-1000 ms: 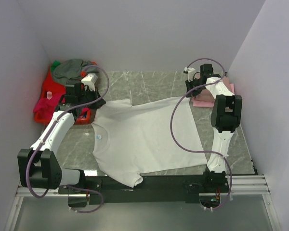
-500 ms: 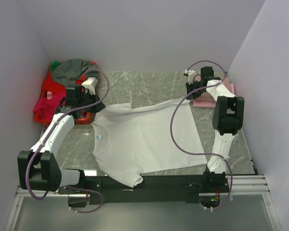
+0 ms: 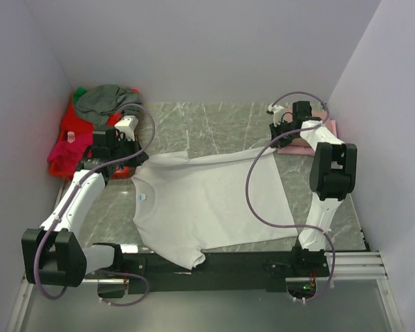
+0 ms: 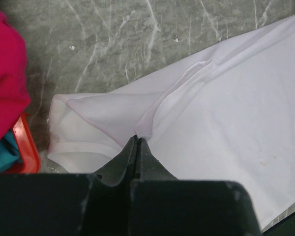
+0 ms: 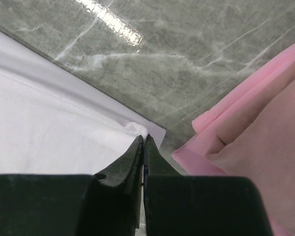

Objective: Fold and stack the t-shirts
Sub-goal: Fold the tshirt

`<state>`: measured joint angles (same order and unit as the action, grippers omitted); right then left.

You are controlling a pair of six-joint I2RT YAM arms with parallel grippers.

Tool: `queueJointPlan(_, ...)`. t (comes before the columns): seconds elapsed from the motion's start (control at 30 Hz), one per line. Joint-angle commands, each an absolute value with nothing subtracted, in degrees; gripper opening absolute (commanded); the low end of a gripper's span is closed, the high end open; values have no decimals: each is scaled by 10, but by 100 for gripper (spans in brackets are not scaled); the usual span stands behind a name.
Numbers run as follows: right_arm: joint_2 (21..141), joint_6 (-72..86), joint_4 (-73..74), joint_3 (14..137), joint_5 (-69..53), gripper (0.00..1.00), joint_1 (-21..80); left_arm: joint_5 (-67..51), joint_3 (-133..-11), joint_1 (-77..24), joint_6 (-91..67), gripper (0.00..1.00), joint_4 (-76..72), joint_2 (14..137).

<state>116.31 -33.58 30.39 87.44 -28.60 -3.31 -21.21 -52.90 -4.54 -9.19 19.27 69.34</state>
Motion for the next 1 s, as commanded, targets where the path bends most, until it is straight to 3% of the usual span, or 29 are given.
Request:
queueJointPlan(0.0, 1123, -353, 283, 869, -291, 2, -39, -208, -522, -47, -98, 0, 196, 673)
queueJointPlan(0.97, 1057, -384, 279, 779, -304, 2, -42, -149, -497, -47, -101, 0, 210, 663)
